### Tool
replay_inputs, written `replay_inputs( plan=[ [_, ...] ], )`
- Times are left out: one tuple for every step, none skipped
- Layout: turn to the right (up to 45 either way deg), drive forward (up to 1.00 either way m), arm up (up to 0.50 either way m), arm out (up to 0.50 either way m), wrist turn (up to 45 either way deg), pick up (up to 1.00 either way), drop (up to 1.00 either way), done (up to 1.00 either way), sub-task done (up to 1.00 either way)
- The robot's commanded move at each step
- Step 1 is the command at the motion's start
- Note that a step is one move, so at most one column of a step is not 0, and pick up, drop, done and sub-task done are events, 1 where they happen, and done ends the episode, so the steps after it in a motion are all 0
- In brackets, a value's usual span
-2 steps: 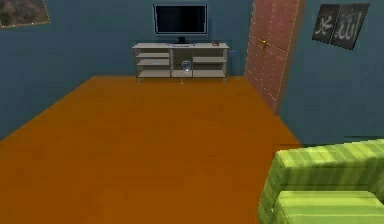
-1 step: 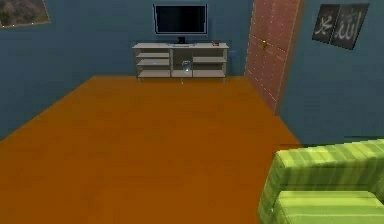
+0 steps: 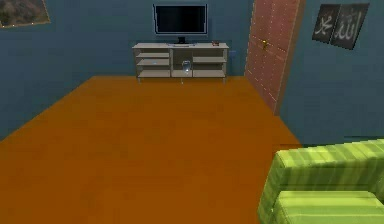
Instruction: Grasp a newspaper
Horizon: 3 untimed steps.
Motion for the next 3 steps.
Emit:
replay_inputs(
  plan=[
    [0.0, 0.00, 0.00, 0.20, 0.0, 0.00, 0.00, 0.00, 0.00],
    [0.0, 0.00, 0.00, 0.00, 45.0, 0.00, 0.00, 0.00, 0.00],
    [0.0, 0.00, 0.00, 0.00, 45.0, 0.00, 0.00, 0.00, 0.00]
  ],
)
